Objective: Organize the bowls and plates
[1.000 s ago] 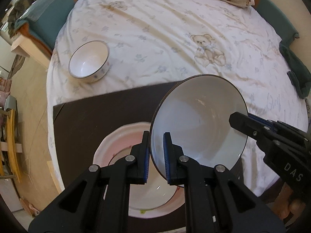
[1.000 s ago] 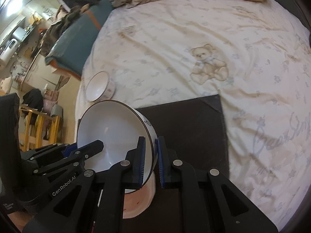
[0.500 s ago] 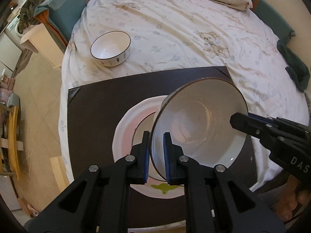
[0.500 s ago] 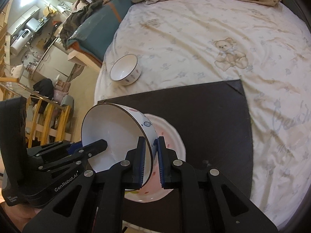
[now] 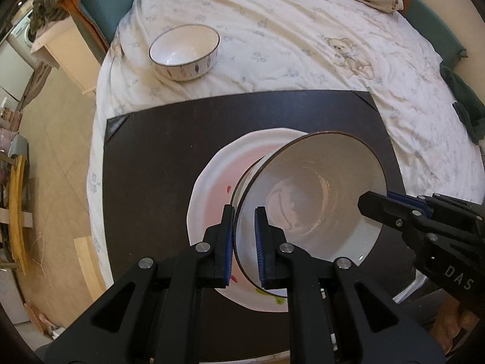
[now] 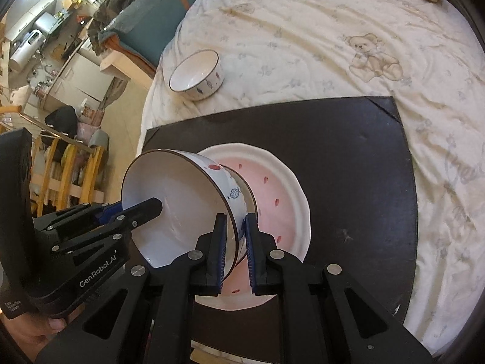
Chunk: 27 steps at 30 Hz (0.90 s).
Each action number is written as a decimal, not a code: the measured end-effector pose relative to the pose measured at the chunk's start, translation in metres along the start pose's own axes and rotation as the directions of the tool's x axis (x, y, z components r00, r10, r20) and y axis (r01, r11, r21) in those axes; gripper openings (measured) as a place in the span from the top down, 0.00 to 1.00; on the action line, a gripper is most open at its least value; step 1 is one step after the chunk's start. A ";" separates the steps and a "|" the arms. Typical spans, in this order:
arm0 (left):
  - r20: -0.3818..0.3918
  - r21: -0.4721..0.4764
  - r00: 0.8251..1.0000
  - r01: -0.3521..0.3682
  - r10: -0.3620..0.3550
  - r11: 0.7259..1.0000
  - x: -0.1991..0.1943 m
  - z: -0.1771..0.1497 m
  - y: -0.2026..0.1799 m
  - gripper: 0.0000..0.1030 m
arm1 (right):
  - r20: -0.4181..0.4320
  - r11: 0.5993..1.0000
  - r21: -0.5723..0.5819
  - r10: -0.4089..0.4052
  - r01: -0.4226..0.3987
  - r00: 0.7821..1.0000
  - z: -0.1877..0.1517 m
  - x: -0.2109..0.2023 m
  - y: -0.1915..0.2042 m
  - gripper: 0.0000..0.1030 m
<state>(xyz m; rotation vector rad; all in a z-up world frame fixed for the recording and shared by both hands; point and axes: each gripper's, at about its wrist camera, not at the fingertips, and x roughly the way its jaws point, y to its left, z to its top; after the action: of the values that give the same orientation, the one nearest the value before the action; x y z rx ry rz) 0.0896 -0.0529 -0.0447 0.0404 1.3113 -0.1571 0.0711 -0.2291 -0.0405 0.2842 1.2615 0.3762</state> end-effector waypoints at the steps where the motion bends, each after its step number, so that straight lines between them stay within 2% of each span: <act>1: -0.007 -0.006 1.000 0.007 -0.007 1.000 0.003 0.000 0.002 0.90 | -0.006 1.000 0.001 -0.003 0.003 1.000 0.000 0.002 0.000 0.87; 7: 0.000 0.000 1.000 0.015 -0.015 1.000 0.006 -0.001 0.003 0.90 | -0.030 1.000 0.014 -0.016 0.017 0.999 0.003 0.014 -0.003 0.87; 10: 0.012 0.015 1.000 0.007 -0.007 1.000 0.004 -0.001 0.001 0.90 | -0.035 0.999 -0.001 -0.050 0.050 0.998 0.004 0.020 -0.002 0.87; 16: 0.048 0.004 0.999 0.011 -0.011 1.000 -0.002 0.001 0.006 0.89 | -0.037 0.999 -0.002 -0.045 0.045 0.998 0.007 0.022 -0.003 0.87; 21: 0.068 -0.026 0.996 0.054 -0.052 0.998 -0.009 0.004 0.013 0.89 | -0.038 0.999 0.032 0.002 0.000 0.999 0.007 0.018 -0.008 0.84; 27: 0.061 -0.108 0.990 0.136 -0.130 0.985 -0.009 0.007 0.027 0.89 | 0.019 0.998 0.052 0.041 -0.042 0.999 0.013 -0.001 -0.015 0.84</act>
<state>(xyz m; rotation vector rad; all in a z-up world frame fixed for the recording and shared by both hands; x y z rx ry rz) 0.0978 -0.0260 -0.0361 -0.1466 1.2676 -0.1973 0.0846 -0.2430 -0.0417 0.3583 1.2503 0.3750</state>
